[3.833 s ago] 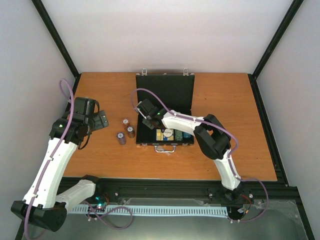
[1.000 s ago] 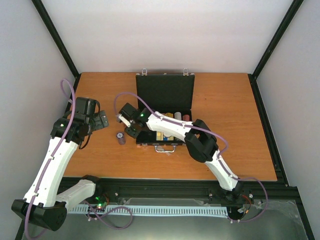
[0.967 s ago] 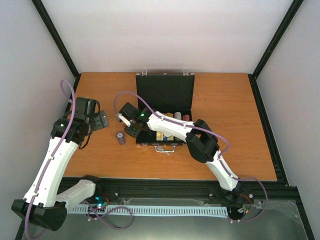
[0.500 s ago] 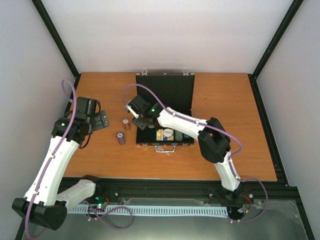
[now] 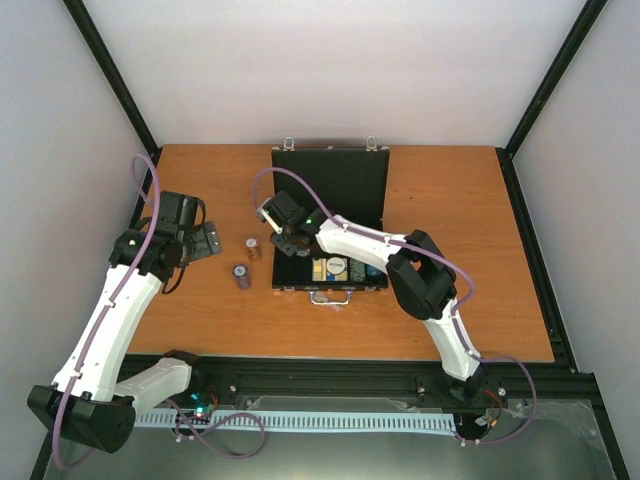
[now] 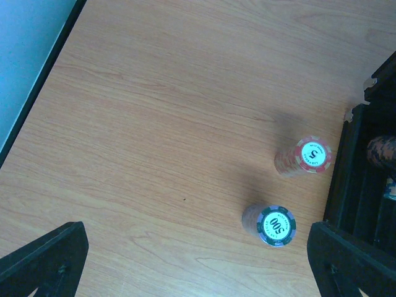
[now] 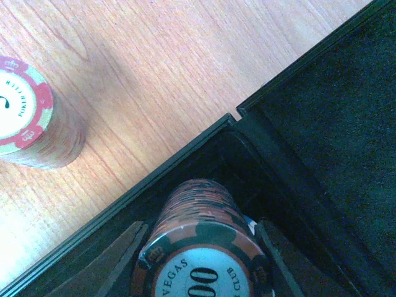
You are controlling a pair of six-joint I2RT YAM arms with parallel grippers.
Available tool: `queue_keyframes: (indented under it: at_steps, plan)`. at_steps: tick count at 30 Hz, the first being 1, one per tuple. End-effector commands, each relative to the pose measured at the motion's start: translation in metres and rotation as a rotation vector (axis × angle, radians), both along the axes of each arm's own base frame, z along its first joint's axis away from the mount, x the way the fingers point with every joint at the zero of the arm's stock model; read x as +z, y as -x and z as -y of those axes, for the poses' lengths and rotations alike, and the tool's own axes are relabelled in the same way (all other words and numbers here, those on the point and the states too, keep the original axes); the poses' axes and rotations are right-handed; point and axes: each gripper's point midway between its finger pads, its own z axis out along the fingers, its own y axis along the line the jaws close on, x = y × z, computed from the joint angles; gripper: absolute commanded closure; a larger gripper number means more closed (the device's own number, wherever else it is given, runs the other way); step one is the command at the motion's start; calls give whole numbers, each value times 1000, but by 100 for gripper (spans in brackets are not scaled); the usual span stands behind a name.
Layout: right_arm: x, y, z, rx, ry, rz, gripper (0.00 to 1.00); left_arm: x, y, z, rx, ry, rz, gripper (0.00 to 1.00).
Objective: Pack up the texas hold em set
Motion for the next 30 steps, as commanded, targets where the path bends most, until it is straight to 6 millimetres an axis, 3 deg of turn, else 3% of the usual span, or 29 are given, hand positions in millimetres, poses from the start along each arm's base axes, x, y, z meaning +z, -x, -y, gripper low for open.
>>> queue_keyframes:
  at_steps: [1,8,11,17,18,24,30]
  plan:
    - [16,-14,-8,-20,-61,90,97,0,-3,0,-8,1,11,0]
    - [-9,-15,-5,-37,-50,93,97,-4,-3,1,-15,0,0,0]
    - [-18,-12,-6,-38,-56,68,86,-3,-4,2,-17,-1,0,0]
    - [-6,3,-6,-21,-91,2,39,-3,-4,1,-12,-1,2,0]
    - [-3,6,-6,-12,-94,-12,36,-3,-3,1,-11,1,3,0]
    - [9,26,-6,50,-102,-60,32,-3,-3,1,-9,6,7,0]
    - [38,34,-5,52,-155,-68,28,-2,-3,2,-11,7,9,0]
